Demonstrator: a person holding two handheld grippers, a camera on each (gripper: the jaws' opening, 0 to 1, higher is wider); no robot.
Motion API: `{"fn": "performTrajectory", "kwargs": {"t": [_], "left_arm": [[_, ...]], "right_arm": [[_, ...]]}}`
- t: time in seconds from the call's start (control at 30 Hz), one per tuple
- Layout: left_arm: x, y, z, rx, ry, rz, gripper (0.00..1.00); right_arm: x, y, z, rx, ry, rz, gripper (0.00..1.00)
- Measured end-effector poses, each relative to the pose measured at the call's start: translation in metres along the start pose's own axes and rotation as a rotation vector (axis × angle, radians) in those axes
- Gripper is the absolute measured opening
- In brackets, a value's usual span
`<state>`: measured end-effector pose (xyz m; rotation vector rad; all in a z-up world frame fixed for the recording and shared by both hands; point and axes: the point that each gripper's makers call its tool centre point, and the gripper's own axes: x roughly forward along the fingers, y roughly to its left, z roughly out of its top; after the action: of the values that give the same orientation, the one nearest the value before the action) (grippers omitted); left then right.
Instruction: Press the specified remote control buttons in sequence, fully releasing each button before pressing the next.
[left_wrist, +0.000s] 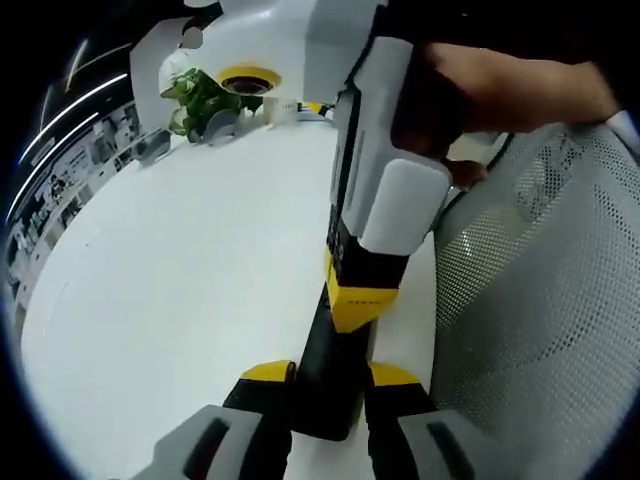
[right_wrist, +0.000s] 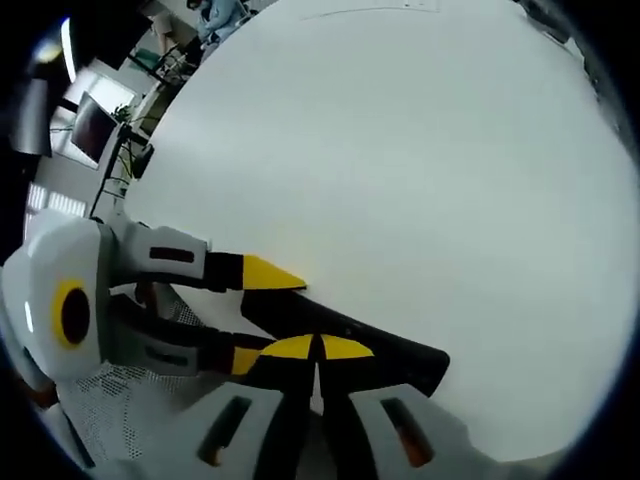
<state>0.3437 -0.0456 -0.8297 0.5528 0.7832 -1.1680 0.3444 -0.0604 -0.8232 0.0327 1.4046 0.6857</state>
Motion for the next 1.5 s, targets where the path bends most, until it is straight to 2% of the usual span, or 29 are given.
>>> {"fn": "performTrajectory", "kwargs": {"t": [0.17, 0.37, 0.43, 0.63, 0.87, 1.27, 1.5], "left_arm": [[0.0, 0.0, 0.0, -0.001, -0.001, 0.0, 0.27], [0.0, 0.0, 0.0, 0.0, -0.004, -0.001, 0.27], [0.0, 0.0, 0.0, 0.0, -0.006, -0.001, 0.27], [0.0, 0.0, 0.0, -0.001, -0.012, 0.0, 0.27], [0.0, 0.0, 0.0, 0.001, -0.014, -0.002, 0.27], [0.0, 0.0, 0.0, 0.004, -0.015, -0.004, 0.27], [0.0, 0.0, 0.0, 0.002, -0.014, -0.004, 0.27]], "right_arm": [[0.001, 0.001, 0.001, -0.05, -0.001, -0.039, 0.0], [0.001, 0.0, 0.001, -0.045, 0.001, -0.029, 0.0], [0.0, 0.001, 0.0, -0.076, 0.008, -0.034, 0.0], [0.0, 0.0, 0.0, -0.057, 0.012, -0.033, 0.0], [-0.001, 0.007, 0.003, -0.045, -0.003, 0.002, 0.0], [0.005, 0.009, 0.003, -0.106, -0.005, -0.005, 0.0], [0.005, 0.008, 0.003, -0.079, -0.023, 0.006, 0.0]]}}
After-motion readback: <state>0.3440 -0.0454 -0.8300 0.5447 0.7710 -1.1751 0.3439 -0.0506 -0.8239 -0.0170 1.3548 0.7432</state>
